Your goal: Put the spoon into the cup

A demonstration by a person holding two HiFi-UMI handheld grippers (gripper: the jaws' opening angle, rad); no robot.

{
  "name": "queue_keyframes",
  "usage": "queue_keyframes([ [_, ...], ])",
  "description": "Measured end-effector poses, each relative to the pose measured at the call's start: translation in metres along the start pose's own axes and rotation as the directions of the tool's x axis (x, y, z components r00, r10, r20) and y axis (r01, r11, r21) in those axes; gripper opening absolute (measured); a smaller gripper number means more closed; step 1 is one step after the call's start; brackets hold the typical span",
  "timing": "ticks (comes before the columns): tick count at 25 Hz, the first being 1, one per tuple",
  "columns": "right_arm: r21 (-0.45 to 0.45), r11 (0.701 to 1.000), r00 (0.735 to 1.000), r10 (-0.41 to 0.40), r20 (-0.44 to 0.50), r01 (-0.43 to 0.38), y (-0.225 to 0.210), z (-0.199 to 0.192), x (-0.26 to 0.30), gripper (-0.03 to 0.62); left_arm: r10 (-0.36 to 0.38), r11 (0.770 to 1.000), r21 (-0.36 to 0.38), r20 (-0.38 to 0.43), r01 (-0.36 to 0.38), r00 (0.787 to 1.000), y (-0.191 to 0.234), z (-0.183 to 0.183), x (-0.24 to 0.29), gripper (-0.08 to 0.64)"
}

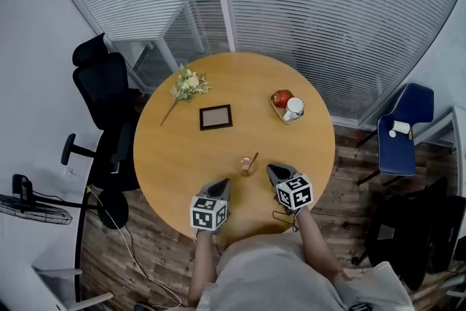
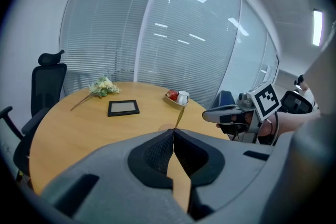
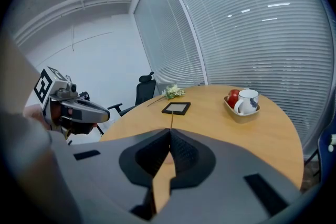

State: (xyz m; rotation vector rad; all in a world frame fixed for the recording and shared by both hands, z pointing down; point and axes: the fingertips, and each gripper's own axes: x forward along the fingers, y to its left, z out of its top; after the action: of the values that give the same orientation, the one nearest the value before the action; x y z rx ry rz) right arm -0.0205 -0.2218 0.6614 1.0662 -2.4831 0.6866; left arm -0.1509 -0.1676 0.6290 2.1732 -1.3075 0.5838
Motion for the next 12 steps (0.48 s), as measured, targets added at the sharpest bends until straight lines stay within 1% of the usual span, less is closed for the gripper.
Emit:
queue_keyframes([
  [12,0.002,1.000,1.000,-0.006,-0.016,0.006,-0.0035,-0.0034,0.0028,-0.002,-0.010,1.000,0.000,-0.005,0.010,1.000,0.0015,0.0028,0.0061,0.009],
])
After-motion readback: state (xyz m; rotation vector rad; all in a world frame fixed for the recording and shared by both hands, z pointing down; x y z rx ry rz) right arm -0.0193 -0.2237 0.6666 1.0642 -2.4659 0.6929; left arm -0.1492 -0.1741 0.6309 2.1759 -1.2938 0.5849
